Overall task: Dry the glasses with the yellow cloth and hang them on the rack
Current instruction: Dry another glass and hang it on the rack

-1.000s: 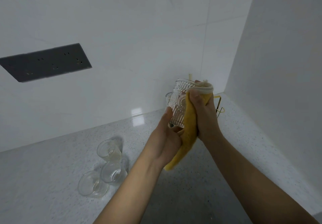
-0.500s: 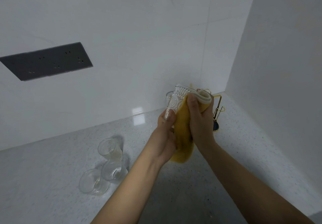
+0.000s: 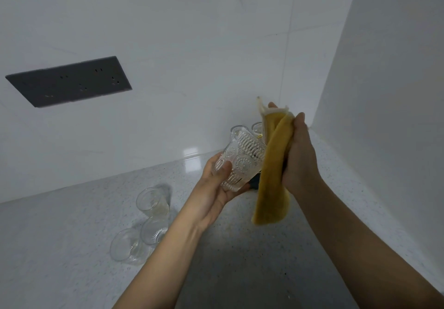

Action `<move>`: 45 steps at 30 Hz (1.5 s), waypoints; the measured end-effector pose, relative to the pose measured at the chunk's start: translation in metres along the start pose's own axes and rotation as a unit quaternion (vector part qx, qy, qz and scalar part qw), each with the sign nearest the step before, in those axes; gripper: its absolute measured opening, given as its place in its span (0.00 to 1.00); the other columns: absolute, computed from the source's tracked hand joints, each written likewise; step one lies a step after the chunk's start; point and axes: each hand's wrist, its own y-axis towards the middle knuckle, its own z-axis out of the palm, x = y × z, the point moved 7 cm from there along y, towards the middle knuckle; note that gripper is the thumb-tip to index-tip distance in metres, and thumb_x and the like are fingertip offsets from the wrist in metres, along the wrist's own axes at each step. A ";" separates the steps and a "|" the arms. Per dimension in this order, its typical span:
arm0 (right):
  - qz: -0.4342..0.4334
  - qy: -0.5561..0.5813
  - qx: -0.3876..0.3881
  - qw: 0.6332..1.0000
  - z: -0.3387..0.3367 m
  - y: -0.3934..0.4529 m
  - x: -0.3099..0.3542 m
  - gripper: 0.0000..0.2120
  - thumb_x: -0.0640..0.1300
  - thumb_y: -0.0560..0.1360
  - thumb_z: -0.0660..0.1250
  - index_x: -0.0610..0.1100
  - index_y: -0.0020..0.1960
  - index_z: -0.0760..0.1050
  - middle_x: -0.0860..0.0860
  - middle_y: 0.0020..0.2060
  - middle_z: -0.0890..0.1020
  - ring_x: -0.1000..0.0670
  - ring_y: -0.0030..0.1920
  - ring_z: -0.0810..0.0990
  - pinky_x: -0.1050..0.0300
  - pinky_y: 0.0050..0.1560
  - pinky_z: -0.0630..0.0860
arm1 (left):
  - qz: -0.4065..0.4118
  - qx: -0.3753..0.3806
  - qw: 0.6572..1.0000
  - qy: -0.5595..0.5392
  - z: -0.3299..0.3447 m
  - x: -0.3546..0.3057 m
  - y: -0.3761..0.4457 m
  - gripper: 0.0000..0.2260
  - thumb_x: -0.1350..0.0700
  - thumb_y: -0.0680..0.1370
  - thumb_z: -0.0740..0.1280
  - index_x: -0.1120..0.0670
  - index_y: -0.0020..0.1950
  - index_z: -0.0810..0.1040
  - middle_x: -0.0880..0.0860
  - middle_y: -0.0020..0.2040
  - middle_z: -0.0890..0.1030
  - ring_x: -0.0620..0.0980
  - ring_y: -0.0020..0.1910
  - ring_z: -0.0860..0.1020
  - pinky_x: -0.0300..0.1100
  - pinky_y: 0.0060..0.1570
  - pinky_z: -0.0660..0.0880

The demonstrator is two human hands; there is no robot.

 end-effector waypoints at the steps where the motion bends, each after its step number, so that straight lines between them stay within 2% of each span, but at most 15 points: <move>1: 0.007 -0.004 -0.009 1.000 -0.002 0.000 -0.001 0.24 0.63 0.78 0.45 0.58 0.55 0.77 0.54 0.48 0.84 0.53 0.50 0.81 0.56 0.48 0.78 | 0.019 -0.001 1.000 0.014 0.000 -0.001 -0.001 0.23 0.55 0.74 0.69 0.53 0.68 0.70 0.55 0.60 0.81 0.56 0.58 0.80 0.51 0.53 0.80; 5: 0.039 0.017 -0.046 0.998 -0.003 -0.009 -0.012 0.26 0.66 0.76 0.49 0.52 0.56 0.76 0.47 0.51 0.82 0.48 0.53 0.80 0.48 0.57 0.76 | 0.073 -0.042 0.996 0.028 0.005 -0.003 -0.004 0.21 0.57 0.72 0.71 0.51 0.64 0.72 0.53 0.58 0.82 0.55 0.57 0.81 0.53 0.57 0.78; 8: 0.001 -0.007 -0.025 1.000 0.010 -0.017 -0.021 0.31 0.67 0.74 0.51 0.48 0.67 0.68 0.48 0.58 0.78 0.49 0.60 0.76 0.48 0.65 0.70 | 0.070 -0.075 0.994 0.019 0.012 0.003 -0.004 0.24 0.56 0.69 0.72 0.51 0.64 0.69 0.55 0.56 0.82 0.55 0.52 0.83 0.53 0.51 0.80; 10: -0.083 -0.122 -0.007 0.989 0.015 -0.020 -0.017 0.31 0.64 0.72 0.53 0.48 0.69 0.62 0.51 0.59 0.75 0.54 0.59 0.75 0.59 0.61 0.71 | 0.080 -0.087 0.991 0.063 0.013 0.000 -0.003 0.27 0.55 0.68 0.77 0.49 0.63 0.70 0.55 0.57 0.82 0.55 0.52 0.83 0.53 0.51 0.81; 13: -0.140 -0.240 0.010 0.961 0.011 -0.021 -0.005 0.15 0.53 0.78 0.55 0.46 0.61 0.61 0.54 0.49 0.73 0.57 0.49 0.76 0.72 0.45 0.74 | 0.121 -0.090 0.977 0.149 0.007 -0.019 -0.002 0.28 0.52 0.64 0.79 0.47 0.60 0.72 0.49 0.55 0.82 0.51 0.52 0.82 0.50 0.48 0.81; 15: -0.112 -0.302 0.039 0.946 0.010 -0.020 -0.002 0.13 0.52 0.78 0.55 0.44 0.55 0.64 0.52 0.43 0.74 0.51 0.45 0.77 0.68 0.42 0.75 | 0.140 -0.079 0.966 0.200 0.002 -0.030 -0.003 0.26 0.55 0.66 0.79 0.46 0.60 0.73 0.41 0.50 0.83 0.46 0.49 0.81 0.43 0.44 0.80; 19: 0.002 -0.333 0.105 0.937 0.015 -0.022 -0.009 0.31 0.66 0.66 0.56 0.39 0.49 0.76 0.39 0.44 0.81 0.41 0.48 0.80 0.47 0.51 0.77 | 0.159 -0.054 0.950 0.263 0.001 -0.035 -0.009 0.19 0.57 0.71 0.72 0.46 0.60 0.72 0.32 0.45 0.80 0.37 0.46 0.80 0.39 0.40 0.79; 22: 0.022 -0.330 0.141 0.933 0.013 -0.025 -0.006 0.24 0.61 0.65 0.61 0.42 0.46 0.78 0.47 0.39 0.81 0.47 0.43 0.80 0.54 0.45 0.76 | 0.157 -0.054 0.958 0.232 -0.003 -0.032 -0.011 0.20 0.55 0.70 0.75 0.47 0.59 0.73 0.38 0.49 0.81 0.43 0.49 0.80 0.40 0.41 0.79; 25: 0.059 -0.330 0.260 0.906 0.018 -0.035 -0.013 0.14 0.50 0.65 0.68 0.45 0.48 0.78 0.50 0.40 0.81 0.51 0.44 0.80 0.60 0.45 0.76 | 0.141 -0.037 0.968 0.205 -0.005 -0.030 -0.011 0.19 0.55 0.69 0.72 0.48 0.58 0.74 0.50 0.51 0.81 0.50 0.48 0.80 0.42 0.39 0.78; 29: 0.082 -0.378 0.365 0.847 0.027 -0.047 -0.022 0.17 0.49 0.66 0.68 0.45 0.53 0.78 0.52 0.47 0.81 0.59 0.47 0.79 0.66 0.47 0.75 | 0.087 0.019 0.980 0.177 0.004 -0.015 -0.011 0.23 0.48 0.66 0.72 0.50 0.59 0.73 0.51 0.45 0.82 0.51 0.41 0.80 0.44 0.38 0.78; 35: 0.080 -0.397 0.354 0.843 0.033 -0.048 -0.023 0.10 0.45 0.73 0.65 0.44 0.54 0.77 0.53 0.45 0.80 0.60 0.45 0.79 0.68 0.46 0.75 | -0.014 0.020 0.996 0.085 -0.001 -0.002 -0.009 0.18 0.53 0.71 0.69 0.56 0.59 0.73 0.57 0.47 0.80 0.51 0.36 0.80 0.41 0.31 0.77; 38: 0.056 -0.471 0.377 0.796 0.036 -0.052 -0.023 0.11 0.46 0.74 0.65 0.46 0.56 0.75 0.56 0.45 0.78 0.61 0.44 0.77 0.72 0.43 0.73 | -0.087 0.042 0.991 0.096 -0.003 -0.001 -0.007 0.25 0.52 0.71 0.70 0.61 0.64 0.71 0.59 0.46 0.80 0.51 0.34 0.80 0.42 0.32 0.79; 41: 0.089 -0.543 0.401 0.732 0.029 -0.058 -0.032 0.18 0.48 0.74 0.65 0.48 0.63 0.71 0.51 0.56 0.77 0.55 0.52 0.74 0.69 0.48 0.70 | -0.175 0.051 0.979 0.094 -0.005 0.004 -0.012 0.24 0.48 0.70 0.72 0.59 0.60 0.73 0.56 0.42 0.82 0.51 0.35 0.81 0.43 0.33 0.80; 43: 0.107 -0.516 0.395 0.753 0.026 -0.057 -0.034 0.16 0.47 0.74 0.65 0.48 0.61 0.71 0.48 0.57 0.77 0.51 0.55 0.74 0.64 0.52 0.71 | -0.200 0.037 0.974 0.096 -0.006 0.009 -0.017 0.27 0.44 0.70 0.71 0.59 0.62 0.72 0.57 0.44 0.82 0.52 0.36 0.82 0.45 0.36 0.81; 45: 0.143 -0.420 0.349 0.826 0.019 -0.051 -0.031 0.13 0.47 0.72 0.65 0.49 0.56 0.73 0.47 0.55 0.78 0.48 0.55 0.76 0.58 0.54 0.72 | -0.169 0.042 0.978 0.119 -0.005 0.011 -0.018 0.32 0.42 0.70 0.71 0.56 0.68 0.68 0.58 0.53 0.80 0.54 0.38 0.83 0.48 0.40 0.82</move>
